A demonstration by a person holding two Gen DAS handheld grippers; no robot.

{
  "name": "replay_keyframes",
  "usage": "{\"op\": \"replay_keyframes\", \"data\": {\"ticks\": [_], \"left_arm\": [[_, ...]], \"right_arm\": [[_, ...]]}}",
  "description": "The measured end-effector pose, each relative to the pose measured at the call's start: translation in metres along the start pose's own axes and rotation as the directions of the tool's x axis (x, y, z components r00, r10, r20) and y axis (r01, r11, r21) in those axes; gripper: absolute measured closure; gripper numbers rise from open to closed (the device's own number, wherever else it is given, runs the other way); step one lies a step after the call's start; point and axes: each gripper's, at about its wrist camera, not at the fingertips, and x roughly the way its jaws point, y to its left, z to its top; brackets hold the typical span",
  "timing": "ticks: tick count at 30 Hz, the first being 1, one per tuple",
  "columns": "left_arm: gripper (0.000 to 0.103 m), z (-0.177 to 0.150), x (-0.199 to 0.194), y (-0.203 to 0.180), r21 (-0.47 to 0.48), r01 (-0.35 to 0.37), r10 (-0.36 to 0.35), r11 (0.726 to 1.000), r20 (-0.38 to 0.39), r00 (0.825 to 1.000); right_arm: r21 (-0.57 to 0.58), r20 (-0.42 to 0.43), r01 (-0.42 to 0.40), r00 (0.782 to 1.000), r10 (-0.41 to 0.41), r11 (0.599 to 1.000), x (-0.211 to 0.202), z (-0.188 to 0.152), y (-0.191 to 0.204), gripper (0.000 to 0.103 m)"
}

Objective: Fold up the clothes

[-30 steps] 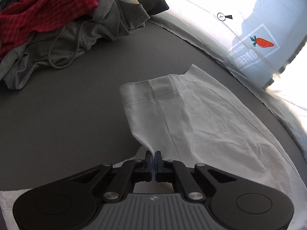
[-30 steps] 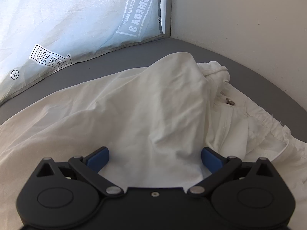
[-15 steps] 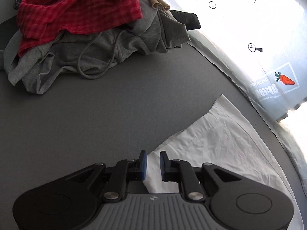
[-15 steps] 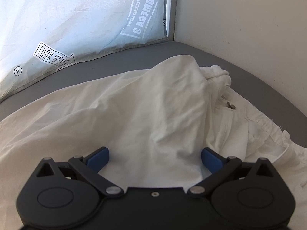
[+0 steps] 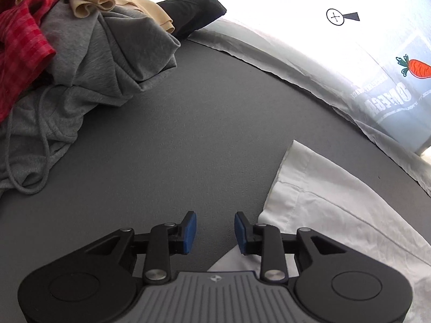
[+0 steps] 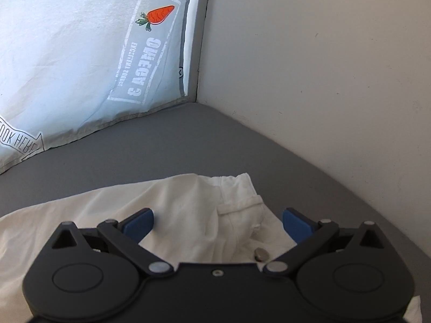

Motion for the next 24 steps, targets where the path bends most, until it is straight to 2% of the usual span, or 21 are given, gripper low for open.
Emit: {"op": "replay_keyframes", "data": {"ticks": [5, 10, 13, 18, 21, 24], "left_arm": [[0.067, 0.006, 0.002, -0.012, 0.030, 0.032, -0.033, 0.999, 0.038, 0.999], [0.066, 0.008, -0.010, 0.005, -0.077, 0.116, -0.108, 0.990, 0.102, 0.989], [0.060, 0.012, -0.014, 0.011, -0.105, 0.159, -0.145, 0.982, 0.129, 0.981], [0.059, 0.017, -0.002, -0.002, -0.053, 0.204, -0.199, 0.978, 0.090, 0.976], [0.057, 0.020, 0.010, -0.009, -0.066, 0.280, -0.277, 0.958, 0.054, 0.959], [0.056, 0.021, 0.020, -0.014, -0.083, 0.324, -0.324, 0.942, 0.019, 0.946]], "right_arm": [[0.011, -0.064, -0.036, 0.997, 0.037, 0.999, 0.043, 0.021, -0.009, 0.000], [0.130, -0.103, -0.069, 0.991, 0.082, 0.989, 0.064, 0.023, -0.021, 0.000], [0.163, -0.113, -0.071, 0.990, 0.090, 0.984, 0.070, 0.019, -0.023, 0.000], [0.168, -0.142, -0.067, 0.986, 0.092, 0.983, 0.074, 0.017, -0.019, 0.000], [0.181, -0.159, -0.073, 0.982, 0.102, 0.981, 0.073, 0.019, -0.019, 0.001], [0.174, -0.178, -0.106, 0.975, 0.137, 0.979, 0.072, 0.023, -0.020, 0.007]]}}
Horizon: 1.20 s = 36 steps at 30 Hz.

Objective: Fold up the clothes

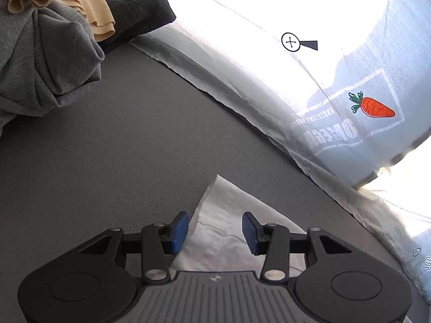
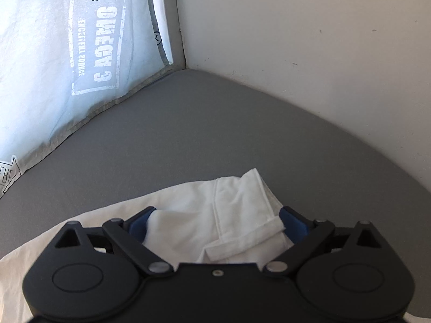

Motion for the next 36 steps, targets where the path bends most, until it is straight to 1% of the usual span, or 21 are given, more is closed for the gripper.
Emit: {"op": "replay_keyframes", "data": {"ticks": [2, 5, 6, 7, 8, 9, 10, 13, 16, 20, 23, 25, 27, 28, 30, 31, 32, 33, 34, 35, 36], "left_arm": [[0.055, -0.002, 0.008, -0.004, 0.014, -0.014, 0.014, 1.000, -0.026, 1.000], [0.058, -0.008, 0.011, -0.014, 0.075, -0.059, 0.060, 0.995, -0.015, 0.998], [0.063, -0.009, 0.011, -0.018, 0.087, -0.080, 0.081, 0.993, -0.008, 0.997], [0.080, -0.012, 0.011, -0.019, 0.090, -0.090, 0.090, 0.992, -0.002, 0.996], [0.087, -0.014, 0.010, -0.021, 0.089, -0.092, 0.092, 0.992, 0.005, 0.996], [0.089, -0.016, 0.009, -0.022, 0.090, -0.096, 0.095, 0.991, 0.015, 0.995], [0.095, -0.017, 0.007, -0.025, 0.099, -0.102, 0.099, 0.990, 0.031, 0.995], [0.098, -0.014, -0.003, -0.040, 0.147, -0.132, 0.118, 0.980, 0.096, 0.988], [0.098, -0.001, -0.015, -0.056, 0.168, -0.125, 0.098, 0.978, 0.159, 0.982], [0.098, 0.025, -0.030, -0.083, 0.198, -0.061, 0.014, 0.978, 0.232, 0.973], [0.098, 0.041, -0.037, -0.115, 0.256, -0.017, -0.061, 0.967, 0.293, 0.954], [0.098, 0.049, -0.035, -0.136, 0.298, -0.013, -0.087, 0.955, 0.319, 0.944], [0.096, 0.053, -0.023, -0.151, 0.298, -0.069, -0.031, 0.952, 0.319, 0.947], [0.090, 0.054, -0.013, -0.152, 0.273, -0.109, 0.021, 0.956, 0.305, 0.952], [0.086, 0.055, 0.001, -0.152, 0.224, -0.175, 0.109, 0.959, 0.279, 0.954], [0.086, 0.053, 0.000, -0.146, 0.199, -0.176, 0.118, 0.964, 0.273, 0.955], [0.086, 0.049, -0.006, -0.139, 0.172, -0.157, 0.107, 0.973, 0.269, 0.957], [0.084, 0.045, -0.014, -0.133, 0.152, -0.131, 0.088, 0.980, 0.265, 0.960], [0.079, 0.039, -0.022, -0.128, 0.141, -0.115, 0.076, 0.983, 0.258, 0.963], [0.076, 0.031, -0.031, -0.121, 0.139, -0.117, 0.079, 0.983, 0.250, 0.965], [0.075, 0.022, -0.040, -0.111, 0.141, -0.131, 0.094, 0.981, 0.242, 0.966]], "right_arm": [[-0.026, -0.013, -0.015, 1.000, 0.015, 1.000, -0.001, 0.001, 0.001, 0.013], [-0.069, -0.025, -0.027, 0.999, 0.026, 0.997, -0.004, 0.002, 0.003, 0.018], [-0.081, -0.024, -0.031, 0.999, 0.029, 0.996, -0.005, 0.002, 0.003, 0.019], [-0.097, -0.022, -0.037, 0.999, 0.035, 0.995, -0.007, 0.002, 0.004, 0.024], [-0.134, -0.015, -0.062, 0.998, 0.060, 0.989, -0.009, 0.002, 0.007, 0.045], [-0.186, -0.010, -0.106, 0.994, 0.106, 0.977, -0.013, 0.002, 0.012, 0.062], [-0.228, 0.000, -0.098, 0.995, 0.101, 0.969, -0.017, 0.001, 0.019, 0.079], [-0.339, 0.049, -0.052, 0.996, 0.073, 0.939, -0.025, -0.001, 0.037, 0.084], [-0.326, 0.106, -0.023, 0.992, 0.061, 0.945, -0.032, 0.004, 0.037, 0.086], [-0.314, 0.198, 0.015, 0.979, 0.050, 0.949, -0.048, 0.015, 0.037, 0.086], [-0.304, 0.270, 0.033, 0.961, 0.053, 0.952, -0.063, 0.023, 0.040, 0.087], [-0.258, 0.317, 0.061, 0.948, 0.025, 0.964, -0.067, 0.031, 0.039, 0.087], [-0.203, 0.332, 0.082, 0.943, -0.011, 0.976, -0.064, 0.037, 0.035, 0.086], [-0.180, 0.323, 0.091, 0.946, -0.028, 0.979, -0.060, 0.040, 0.034, 0.085], [-0.185, 0.250, 0.110, 0.966, -0.061, 0.976, -0.044, 0.042, 0.036, 0.075], [-0.219, 0.220, 0.132, 0.972, -0.083, 0.967, -0.040, 0.039, 0.039, 0.060], [-0.253, 0.230, 0.161, 0.968, -0.103, 0.954, -0.042, 0.034, 0.042, 0.045], [-0.285, 0.241, 0.190, 0.963, -0.122, 0.939, -0.044, 0.029, 0.045, 0.036], [-0.317, 0.258, 0.217, 0.957, -0.137, 0.923, -0.048, 0.023, 0.047, 0.017], [-0.344, 0.286, 0.233, 0.949, -0.135, 0.910, -0.055, 0.014, 0.048, 0.007], [-0.361, 0.282, 0.225, 0.951, -0.124, 0.905, -0.062, 0.007, 0.047, 0.006]]}}
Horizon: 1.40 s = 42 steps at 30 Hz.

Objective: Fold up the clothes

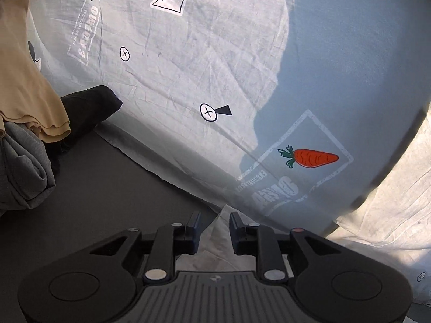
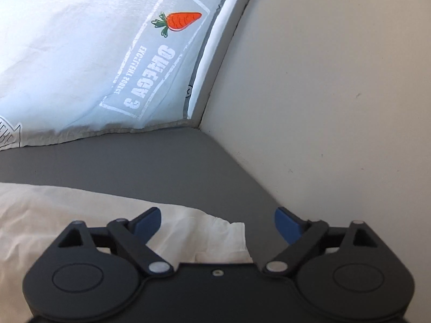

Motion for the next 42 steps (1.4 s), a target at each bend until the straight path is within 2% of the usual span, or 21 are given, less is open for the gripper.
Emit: {"op": "replay_keyframes", "data": {"ticks": [3, 5, 9, 12, 17, 19, 24, 27, 30, 36, 38, 42], "left_arm": [[0.074, -0.029, -0.034, 0.032, 0.009, -0.048, 0.048, 0.999, -0.051, 0.998], [0.073, -0.050, -0.058, 0.056, -0.021, -0.065, 0.062, 0.998, -0.090, 0.994], [0.068, -0.093, -0.108, 0.100, -0.085, -0.083, 0.070, 0.993, -0.147, 0.987], [0.065, -0.124, -0.142, 0.124, -0.096, -0.079, 0.061, 0.992, -0.177, 0.982], [0.060, -0.168, -0.178, 0.149, -0.026, -0.100, 0.092, 0.995, -0.219, 0.971], [0.060, -0.180, -0.186, 0.161, -0.025, -0.117, 0.108, 0.993, -0.240, 0.965], [0.059, -0.200, -0.202, 0.202, -0.101, -0.159, 0.125, 0.982, -0.281, 0.952], [0.055, -0.209, -0.210, 0.221, -0.109, -0.171, 0.134, 0.979, -0.287, 0.949], [0.055, -0.216, -0.217, 0.236, -0.115, -0.168, 0.128, 0.979, -0.291, 0.948], [0.055, -0.219, -0.232, 0.261, -0.176, -0.126, 0.067, 0.976, -0.309, 0.949], [0.053, -0.215, -0.242, 0.265, -0.173, -0.116, 0.062, 0.978, -0.291, 0.955], [0.043, -0.210, -0.256, 0.276, -0.125, -0.150, 0.113, 0.981, -0.264, 0.958]], "right_arm": [[-0.030, -0.004, -0.032, 0.999, 0.032, 0.999, -0.027, -0.019, 0.001, 0.006], [-0.031, -0.013, -0.053, 0.999, 0.053, 0.998, -0.047, -0.035, 0.001, 0.005], [0.005, -0.028, -0.138, 0.990, 0.138, 0.990, -0.102, -0.078, 0.003, 0.002], [0.052, -0.055, -0.198, 0.978, 0.201, 0.979, -0.137, -0.108, 0.005, 0.001], [0.025, -0.109, -0.264, 0.958, 0.265, 0.964, -0.180, -0.159, 0.014, 0.001], [0.031, -0.121, -0.286, 0.950, 0.288, 0.958, -0.194, -0.177, 0.013, 0.001], [0.063, -0.146, -0.306, 0.939, 0.312, 0.950, -0.216, -0.207, 0.005, 0.000], [0.078, -0.152, -0.306, 0.937, 0.315, 0.949, -0.228, -0.222, -0.001, 0.000], [0.100, -0.149, -0.300, 0.938, 0.312, 0.949, -0.241, -0.235, -0.009, 0.000], [0.132, -0.142, -0.272, 0.947, 0.289, 0.953, -0.265, -0.248, -0.030, 0.000], [0.140, -0.149, -0.254, 0.950, 0.274, 0.957, -0.270, -0.253, -0.036, 0.000], [0.168, -0.160, -0.231, 0.953, 0.258, 0.958, -0.278, -0.264, -0.043, 0.000]]}}
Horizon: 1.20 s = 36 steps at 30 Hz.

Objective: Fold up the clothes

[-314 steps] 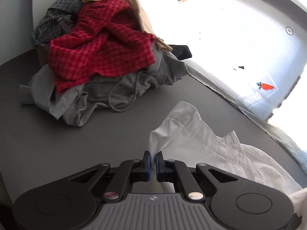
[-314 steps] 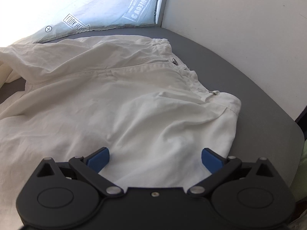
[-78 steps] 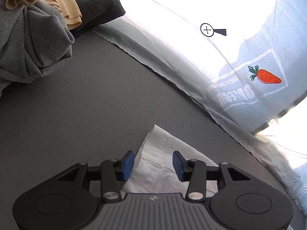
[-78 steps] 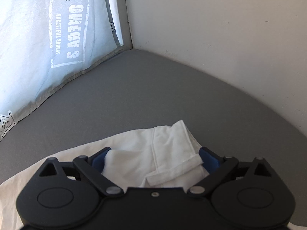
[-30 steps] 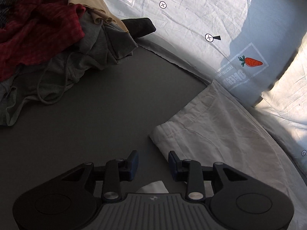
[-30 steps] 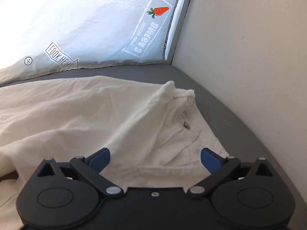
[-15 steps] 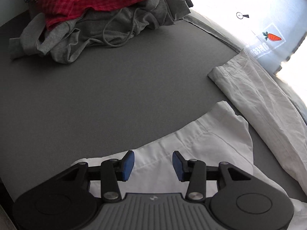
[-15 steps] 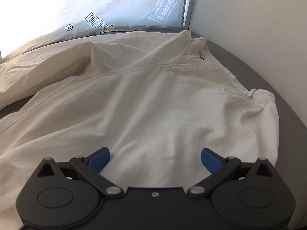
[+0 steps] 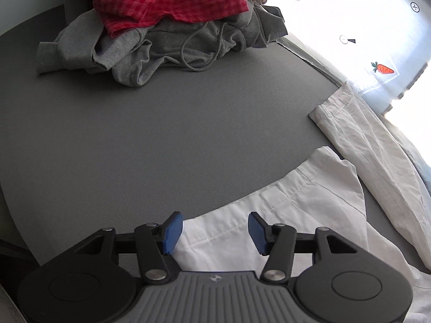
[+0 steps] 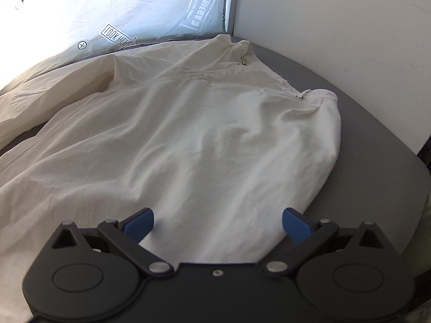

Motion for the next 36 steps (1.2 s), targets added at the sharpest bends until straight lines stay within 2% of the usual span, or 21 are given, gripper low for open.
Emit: {"op": "replay_keyframes", "data": {"ticks": [3, 6, 9, 10, 11, 14, 20, 24, 27, 31, 33, 36], "left_arm": [[0.043, -0.001, 0.007, 0.010, -0.003, -0.045, 0.045, 0.999, -0.035, 0.998], [0.043, -0.008, 0.024, 0.023, -0.062, -0.019, 0.011, 0.998, -0.125, 0.992], [0.042, -0.016, 0.026, 0.014, -0.044, -0.028, 0.023, 0.999, -0.097, 0.995], [0.050, -0.017, 0.025, 0.011, -0.046, -0.025, 0.021, 0.999, -0.086, 0.996], [0.077, -0.019, 0.024, 0.008, -0.058, -0.014, 0.010, 0.998, -0.075, 0.997], [0.097, -0.018, 0.011, 0.006, -0.077, 0.022, -0.022, 0.997, -0.009, 1.000], [0.097, -0.013, -0.042, 0.002, -0.091, 0.070, -0.055, 0.993, 0.153, 0.987], [0.097, -0.028, -0.072, 0.000, -0.066, 0.010, 0.004, 0.998, 0.201, 0.980], [0.097, -0.047, -0.080, 0.012, -0.109, -0.055, 0.074, 0.992, 0.170, 0.983], [0.094, -0.078, -0.071, 0.040, -0.216, -0.133, 0.142, 0.967, 0.027, 0.989], [0.088, -0.089, -0.069, 0.048, -0.246, -0.158, 0.160, 0.956, -0.009, 0.987], [0.083, -0.089, -0.077, 0.049, -0.256, -0.154, 0.169, 0.954, 0.038, 0.985]], "right_arm": [[0.020, -0.007, 0.004, 1.000, -0.004, 1.000, -0.001, -0.006, 0.000, 0.000], [0.036, -0.010, 0.002, 1.000, -0.002, 0.999, -0.003, -0.009, 0.002, 0.000], [0.035, -0.010, -0.004, 1.000, 0.004, 0.999, -0.003, -0.010, 0.004, 0.000], [0.034, -0.011, -0.005, 1.000, 0.005, 0.999, -0.004, -0.010, 0.005, 0.000], [0.031, -0.011, -0.005, 1.000, 0.005, 1.000, -0.004, -0.010, 0.006, 0.000], [0.021, -0.011, -0.013, 1.000, 0.013, 1.000, -0.006, -0.010, 0.007, 0.000], [-0.003, -0.005, -0.032, 0.999, 0.032, 0.999, -0.001, -0.003, 0.006, 0.000], [-0.027, 0.009, -0.054, 0.998, 0.054, 0.998, 0.005, 0.006, 0.006, 0.000], [-0.058, 0.015, -0.080, 0.997, 0.081, 0.995, 0.010, 0.015, 0.008, 0.000], [-0.105, 0.002, -0.107, 0.994, 0.108, 0.989, 0.018, 0.025, 0.009, 0.000], [-0.141, -0.007, -0.115, 0.993, 0.115, 0.983, 0.021, 0.028, 0.010, 0.000], [-0.172, -0.018, -0.119, 0.993, 0.118, 0.978, 0.025, 0.030, 0.011, 0.000]]}}
